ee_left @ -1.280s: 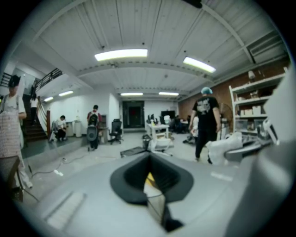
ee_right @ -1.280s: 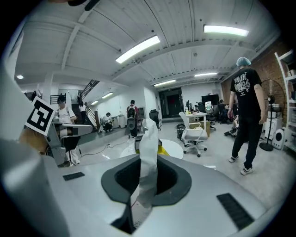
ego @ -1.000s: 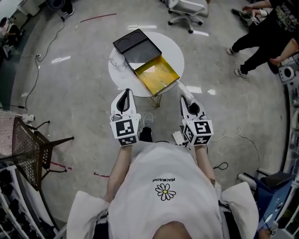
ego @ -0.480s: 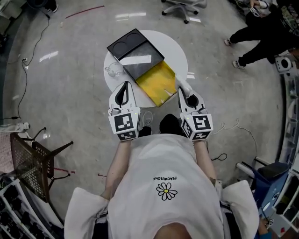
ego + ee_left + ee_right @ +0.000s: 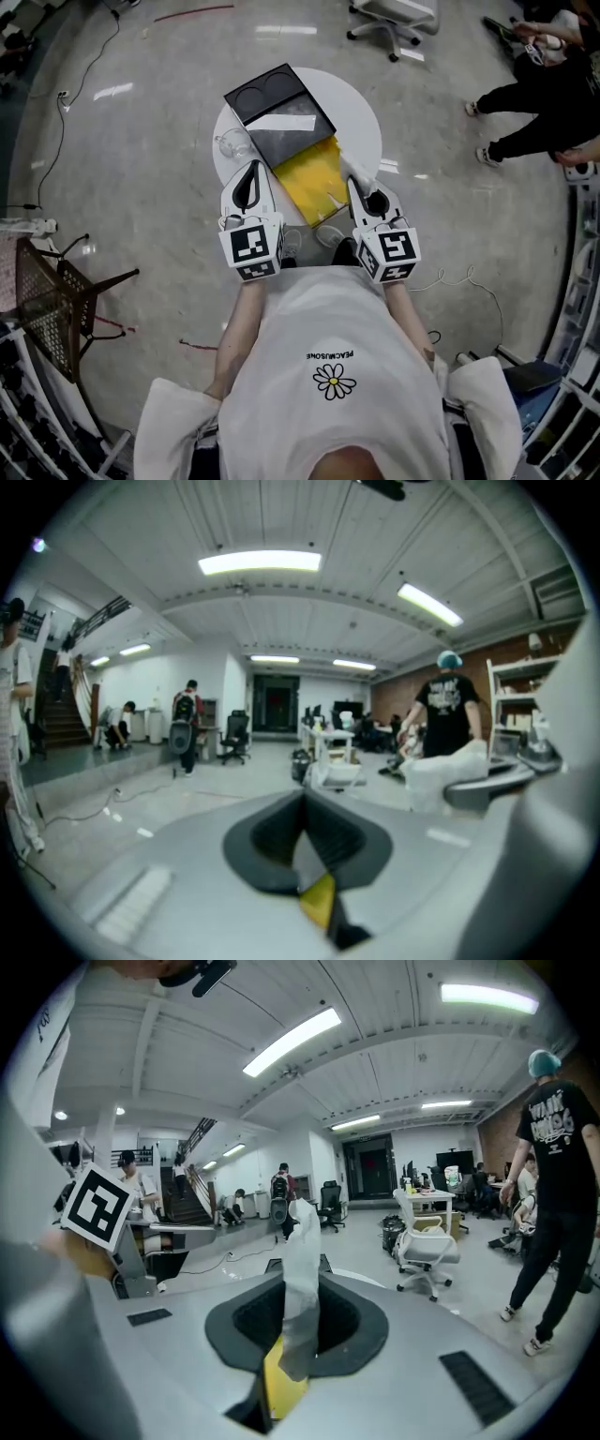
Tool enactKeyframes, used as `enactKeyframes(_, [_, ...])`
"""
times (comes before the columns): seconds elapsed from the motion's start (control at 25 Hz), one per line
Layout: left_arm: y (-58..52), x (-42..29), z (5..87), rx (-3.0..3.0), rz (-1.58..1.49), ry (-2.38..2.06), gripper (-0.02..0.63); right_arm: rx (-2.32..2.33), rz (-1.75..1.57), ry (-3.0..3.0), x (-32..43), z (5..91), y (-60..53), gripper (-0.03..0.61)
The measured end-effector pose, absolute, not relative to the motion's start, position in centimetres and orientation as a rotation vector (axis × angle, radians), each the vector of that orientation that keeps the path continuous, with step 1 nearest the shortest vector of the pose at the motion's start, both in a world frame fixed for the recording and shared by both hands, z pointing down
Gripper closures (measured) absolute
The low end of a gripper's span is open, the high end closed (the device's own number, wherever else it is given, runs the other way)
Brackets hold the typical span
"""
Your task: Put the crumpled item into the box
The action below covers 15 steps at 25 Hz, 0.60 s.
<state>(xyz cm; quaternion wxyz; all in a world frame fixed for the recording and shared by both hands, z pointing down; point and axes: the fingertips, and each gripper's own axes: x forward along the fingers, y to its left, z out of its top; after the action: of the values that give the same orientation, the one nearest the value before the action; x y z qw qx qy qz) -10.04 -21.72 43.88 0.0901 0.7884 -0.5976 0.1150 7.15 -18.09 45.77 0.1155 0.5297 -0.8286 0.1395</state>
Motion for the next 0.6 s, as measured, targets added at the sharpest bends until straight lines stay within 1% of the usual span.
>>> enactKeyframes(0.28, [-22.5,-7.9,42.6,2.318,0.327,-1.859,0.612,1.449,0.396,-2.503,8.1,45.5,-19.4,0.537])
enactKeyframes(0.6, [-23.0,-7.1,42.6,2.315,0.361,-1.874,0.612,1.396,0.394,-2.521,8.7,46.0,-19.8,0.537])
